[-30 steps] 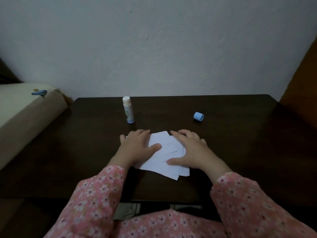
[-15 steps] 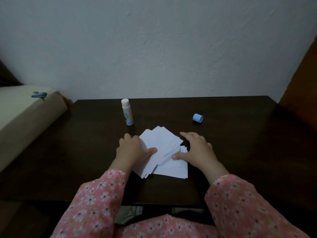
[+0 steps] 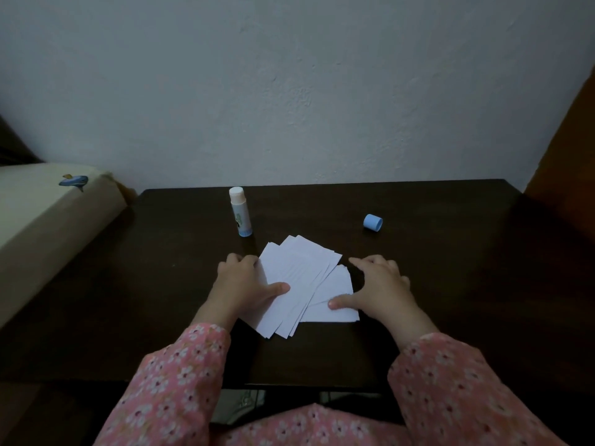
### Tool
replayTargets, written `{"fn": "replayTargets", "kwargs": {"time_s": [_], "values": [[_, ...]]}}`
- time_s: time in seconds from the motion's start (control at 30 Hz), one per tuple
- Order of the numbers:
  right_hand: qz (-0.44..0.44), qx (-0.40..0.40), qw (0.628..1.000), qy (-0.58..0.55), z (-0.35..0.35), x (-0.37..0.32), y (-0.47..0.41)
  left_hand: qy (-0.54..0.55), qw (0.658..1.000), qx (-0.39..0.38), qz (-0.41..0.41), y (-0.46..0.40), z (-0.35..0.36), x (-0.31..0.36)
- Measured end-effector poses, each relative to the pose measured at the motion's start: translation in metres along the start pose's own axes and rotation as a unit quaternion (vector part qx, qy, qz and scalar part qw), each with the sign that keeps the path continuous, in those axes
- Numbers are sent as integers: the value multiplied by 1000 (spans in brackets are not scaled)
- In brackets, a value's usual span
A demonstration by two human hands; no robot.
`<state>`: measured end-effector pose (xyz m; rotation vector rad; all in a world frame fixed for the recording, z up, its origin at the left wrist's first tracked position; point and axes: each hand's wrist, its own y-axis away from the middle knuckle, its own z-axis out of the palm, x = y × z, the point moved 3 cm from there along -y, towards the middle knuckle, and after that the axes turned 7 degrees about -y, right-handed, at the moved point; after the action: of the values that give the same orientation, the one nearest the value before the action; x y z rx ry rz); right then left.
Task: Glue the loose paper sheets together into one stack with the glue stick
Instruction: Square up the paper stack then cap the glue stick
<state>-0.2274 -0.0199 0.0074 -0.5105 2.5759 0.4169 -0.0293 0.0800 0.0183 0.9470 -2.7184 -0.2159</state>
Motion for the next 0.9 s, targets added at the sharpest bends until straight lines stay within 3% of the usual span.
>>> {"fn": "replayTargets", "kwargs": {"time_s": [0.1,0.33,0.53,0.9], "values": [[11,28,1000,5,0,0,0,16,1000,-16,-5,0,0,3],[-9,-65,997,47,-2,-3,4,-16,996,-75,-52,-10,3,12],[-12,-3,1000,-8,2,-2,1,-29,997,-63,-23,-17,-3,12],[-18,-4,1000,-9,3,0,0,-2,983,-159,-90,-22,-7,28]]}}
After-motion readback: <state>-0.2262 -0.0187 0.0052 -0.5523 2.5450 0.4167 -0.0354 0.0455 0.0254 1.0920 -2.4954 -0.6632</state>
